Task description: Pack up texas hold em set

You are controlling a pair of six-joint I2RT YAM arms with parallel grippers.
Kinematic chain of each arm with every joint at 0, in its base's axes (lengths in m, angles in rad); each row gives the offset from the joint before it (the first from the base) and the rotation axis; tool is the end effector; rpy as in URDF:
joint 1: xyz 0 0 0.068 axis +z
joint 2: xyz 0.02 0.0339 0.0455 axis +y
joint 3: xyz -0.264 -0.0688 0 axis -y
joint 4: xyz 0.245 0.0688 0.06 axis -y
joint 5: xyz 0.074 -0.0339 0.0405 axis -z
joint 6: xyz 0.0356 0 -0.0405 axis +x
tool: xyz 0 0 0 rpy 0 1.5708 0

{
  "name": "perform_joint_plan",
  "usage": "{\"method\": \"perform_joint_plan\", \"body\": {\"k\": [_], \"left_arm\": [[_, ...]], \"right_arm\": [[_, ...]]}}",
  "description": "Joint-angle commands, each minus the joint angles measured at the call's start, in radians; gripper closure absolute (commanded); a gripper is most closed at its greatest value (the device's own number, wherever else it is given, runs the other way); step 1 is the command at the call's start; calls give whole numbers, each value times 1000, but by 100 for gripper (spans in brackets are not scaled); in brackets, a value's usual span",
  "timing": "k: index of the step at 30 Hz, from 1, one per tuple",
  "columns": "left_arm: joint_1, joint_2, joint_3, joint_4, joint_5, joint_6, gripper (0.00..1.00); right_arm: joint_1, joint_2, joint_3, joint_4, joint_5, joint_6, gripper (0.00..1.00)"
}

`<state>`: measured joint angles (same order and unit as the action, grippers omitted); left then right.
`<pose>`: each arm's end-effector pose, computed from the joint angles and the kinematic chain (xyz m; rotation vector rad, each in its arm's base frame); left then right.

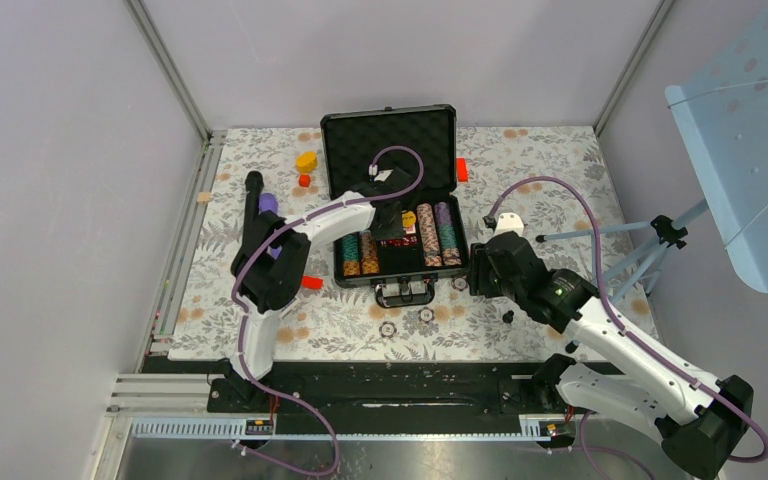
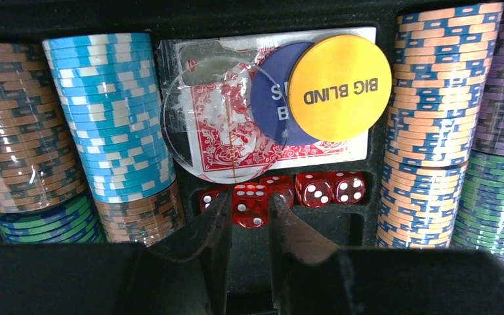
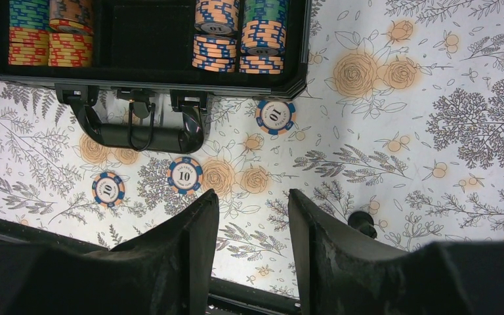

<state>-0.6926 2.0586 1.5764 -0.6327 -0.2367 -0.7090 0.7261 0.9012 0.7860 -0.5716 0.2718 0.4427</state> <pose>0.3412 -0.2723 0.1887 -0.0945 2.6389 -0.1550 0.1485 0.1191 0.2833 -0.1731 2.2417 0.3299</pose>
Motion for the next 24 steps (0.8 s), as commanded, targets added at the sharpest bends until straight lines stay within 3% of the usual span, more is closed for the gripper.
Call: {"method": "perform_joint_plan", "body": {"k": [1, 24], "left_arm": [[3, 12, 19, 21, 11, -6, 77], [5, -3, 10, 5, -12, -1, 66]], "right_arm": [[-4, -15, -8, 3, 18, 10, 49], [-4, -21, -10, 3, 16, 14, 49]]}}
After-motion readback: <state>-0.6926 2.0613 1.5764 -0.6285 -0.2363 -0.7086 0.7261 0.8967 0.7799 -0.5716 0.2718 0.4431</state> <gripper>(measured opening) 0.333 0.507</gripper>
